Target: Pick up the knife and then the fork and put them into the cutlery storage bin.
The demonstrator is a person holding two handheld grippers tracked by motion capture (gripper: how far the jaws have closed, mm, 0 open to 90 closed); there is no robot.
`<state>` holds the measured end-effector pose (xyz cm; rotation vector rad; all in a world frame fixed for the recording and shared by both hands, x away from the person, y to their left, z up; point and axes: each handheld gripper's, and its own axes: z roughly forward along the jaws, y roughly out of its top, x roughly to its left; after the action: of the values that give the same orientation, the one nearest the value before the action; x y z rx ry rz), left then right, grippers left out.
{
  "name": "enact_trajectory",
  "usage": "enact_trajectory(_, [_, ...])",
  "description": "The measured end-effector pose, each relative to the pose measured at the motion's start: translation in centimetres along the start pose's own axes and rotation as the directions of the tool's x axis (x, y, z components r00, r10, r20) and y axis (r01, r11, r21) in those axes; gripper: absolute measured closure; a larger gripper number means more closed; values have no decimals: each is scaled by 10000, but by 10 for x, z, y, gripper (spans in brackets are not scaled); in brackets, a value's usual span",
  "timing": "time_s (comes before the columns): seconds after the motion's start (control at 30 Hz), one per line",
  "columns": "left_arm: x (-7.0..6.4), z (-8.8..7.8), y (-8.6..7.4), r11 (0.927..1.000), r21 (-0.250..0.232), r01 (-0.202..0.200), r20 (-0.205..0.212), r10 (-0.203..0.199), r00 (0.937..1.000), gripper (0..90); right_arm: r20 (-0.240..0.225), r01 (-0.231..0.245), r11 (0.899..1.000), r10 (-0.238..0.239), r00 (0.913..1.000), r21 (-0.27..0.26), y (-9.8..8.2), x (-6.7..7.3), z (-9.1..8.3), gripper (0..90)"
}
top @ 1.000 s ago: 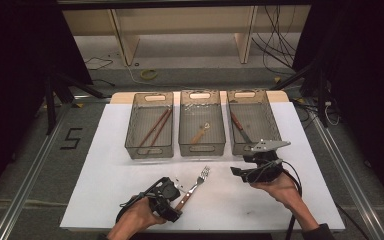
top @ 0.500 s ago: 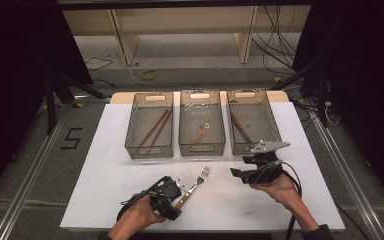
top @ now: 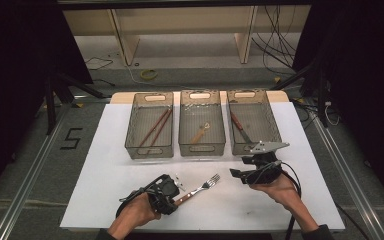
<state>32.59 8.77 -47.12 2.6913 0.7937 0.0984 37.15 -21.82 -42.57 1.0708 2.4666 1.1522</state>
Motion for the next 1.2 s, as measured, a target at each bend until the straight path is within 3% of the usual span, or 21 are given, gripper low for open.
enact_trajectory(0.37, [-3, -3, 0, 9979, -153, -622, -277, 617, 9977, 753, -351, 331, 9994, -332, 9988, -15, 2, 9, 4, 339])
enact_trajectory(0.5, [-4, -9, 1, 9965, -240, -797, -357, 789, 9962, 753, -588, 652, 9979, -652, 9961, -24, 4, 16, 6, 339])
enact_trajectory(0.63, [-8, -16, 6, 9932, -443, -1074, -373, 1058, 9937, 753, -1032, 1203, 9927, -1201, 9874, -38, 7, 28, 10, 339])
enact_trajectory(0.77, [-14, -22, 11, 9895, -568, -1332, -292, 1317, 9909, 753, -1586, 1951, 9808, -1933, 9682, -39, 9, 44, 15, 339])
enact_trajectory(0.9, [-19, -25, 15, 9863, -616, -1528, -191, 1519, 9882, 753, -2059, 2657, 9641, -2602, 9433, -12, 10, 60, 20, 338])
enact_trajectory(1.07, [-27, -27, 19, 9803, -617, -1875, -84, 1873, 9823, 753, -2480, 3456, 9381, -3300, 9108, 208, 9, 74, 28, 338])
enact_trajectory(1.2, [-32, -29, 23, 9750, -707, -2105, 42, 2113, 9774, 753, -2828, 4096, 9111, -3814, 8801, 461, 6, 81, 35, 346])
